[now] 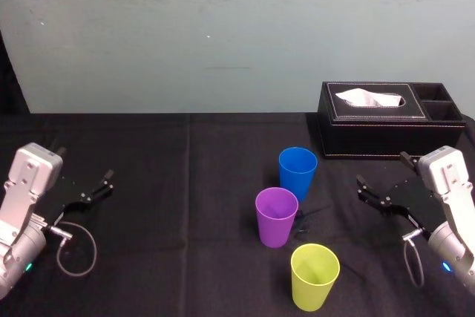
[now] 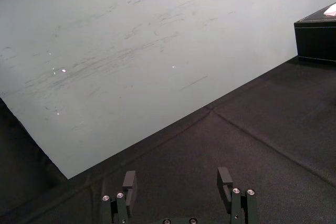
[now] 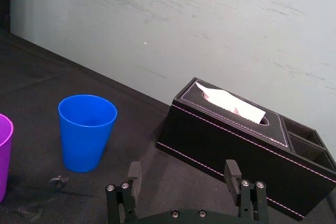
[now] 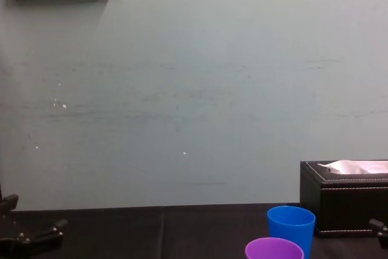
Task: Stack the three plastic cups sequentially using one hand.
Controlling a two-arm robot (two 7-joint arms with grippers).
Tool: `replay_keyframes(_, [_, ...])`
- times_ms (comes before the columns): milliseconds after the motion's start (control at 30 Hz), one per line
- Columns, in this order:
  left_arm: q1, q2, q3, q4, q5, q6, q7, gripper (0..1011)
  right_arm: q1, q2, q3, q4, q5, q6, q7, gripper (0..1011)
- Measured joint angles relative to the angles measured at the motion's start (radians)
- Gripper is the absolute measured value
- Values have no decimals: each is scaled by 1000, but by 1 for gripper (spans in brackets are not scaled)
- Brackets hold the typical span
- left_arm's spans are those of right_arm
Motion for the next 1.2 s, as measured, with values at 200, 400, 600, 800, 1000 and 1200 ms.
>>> replay_keyframes(200, [0, 0, 0, 0, 0, 0, 0, 1000, 0, 0, 0, 0, 0, 0, 0, 1003])
replay_keyframes(400, [0, 0, 0, 0, 0, 0, 0, 1000, 0, 0, 0, 0, 0, 0, 0, 1003])
replay_keyframes(600, [0, 0, 0, 0, 0, 0, 0, 1000, 0, 0, 0, 0, 0, 0, 0, 1003])
replay_keyframes(800, [0, 0, 0, 0, 0, 0, 0, 1000, 0, 0, 0, 0, 0, 0, 0, 1003])
replay_keyframes(1000, [0, 0, 0, 0, 0, 0, 0, 1001, 0, 0, 0, 0, 0, 0, 0, 1003])
replay_keyframes(1200, [0, 0, 0, 0, 0, 0, 0, 1000, 0, 0, 0, 0, 0, 0, 0, 1003])
